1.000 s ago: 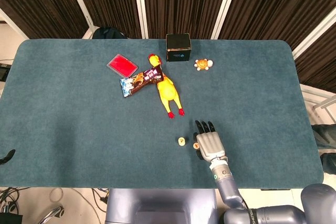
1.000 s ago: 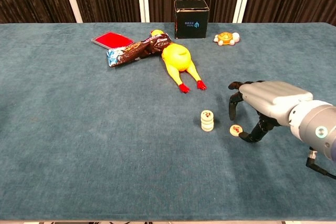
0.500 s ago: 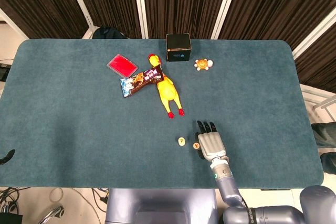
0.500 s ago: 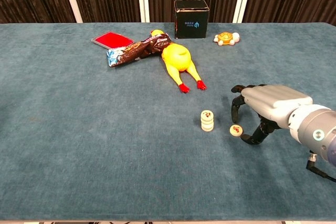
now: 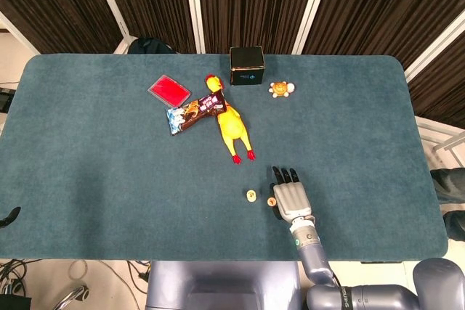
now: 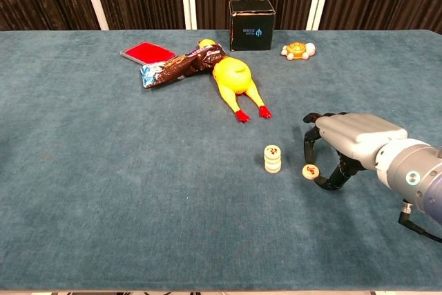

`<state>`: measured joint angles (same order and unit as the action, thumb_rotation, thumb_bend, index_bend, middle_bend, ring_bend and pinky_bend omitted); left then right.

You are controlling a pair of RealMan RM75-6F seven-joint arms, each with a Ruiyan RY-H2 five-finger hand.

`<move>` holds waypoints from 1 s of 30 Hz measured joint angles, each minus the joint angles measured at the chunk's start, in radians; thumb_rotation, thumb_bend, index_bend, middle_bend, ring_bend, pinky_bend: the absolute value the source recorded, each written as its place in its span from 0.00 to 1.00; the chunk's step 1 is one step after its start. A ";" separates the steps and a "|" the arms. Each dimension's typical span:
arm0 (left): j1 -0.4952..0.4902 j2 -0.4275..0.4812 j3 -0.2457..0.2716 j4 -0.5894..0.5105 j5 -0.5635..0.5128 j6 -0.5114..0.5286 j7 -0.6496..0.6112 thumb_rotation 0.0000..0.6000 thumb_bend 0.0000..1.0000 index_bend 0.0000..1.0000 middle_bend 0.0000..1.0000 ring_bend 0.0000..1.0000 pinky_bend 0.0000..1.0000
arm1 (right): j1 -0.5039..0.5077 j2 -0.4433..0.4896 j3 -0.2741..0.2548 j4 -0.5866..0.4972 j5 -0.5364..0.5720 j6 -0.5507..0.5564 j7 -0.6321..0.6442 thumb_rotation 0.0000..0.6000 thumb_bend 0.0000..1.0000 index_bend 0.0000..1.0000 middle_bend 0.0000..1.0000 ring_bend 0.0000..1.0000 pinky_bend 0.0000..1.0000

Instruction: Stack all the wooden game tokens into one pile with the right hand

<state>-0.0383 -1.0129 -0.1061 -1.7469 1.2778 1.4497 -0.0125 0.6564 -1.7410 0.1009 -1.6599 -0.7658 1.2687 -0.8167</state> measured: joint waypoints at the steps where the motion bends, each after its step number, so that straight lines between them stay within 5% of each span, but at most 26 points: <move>1: 0.000 0.000 0.000 0.000 0.000 0.000 0.000 1.00 0.19 0.12 0.00 0.00 0.17 | 0.000 -0.001 0.001 0.000 0.000 0.000 0.000 1.00 0.40 0.47 0.00 0.00 0.00; 30: 0.001 0.001 -0.002 -0.001 -0.002 0.000 -0.004 1.00 0.19 0.12 0.00 0.00 0.17 | 0.000 -0.012 0.025 0.008 0.011 -0.025 -0.014 1.00 0.43 0.51 0.00 0.00 0.00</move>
<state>-0.0377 -1.0117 -0.1076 -1.7476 1.2753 1.4498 -0.0165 0.6566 -1.7528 0.1259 -1.6522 -0.7550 1.2438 -0.8310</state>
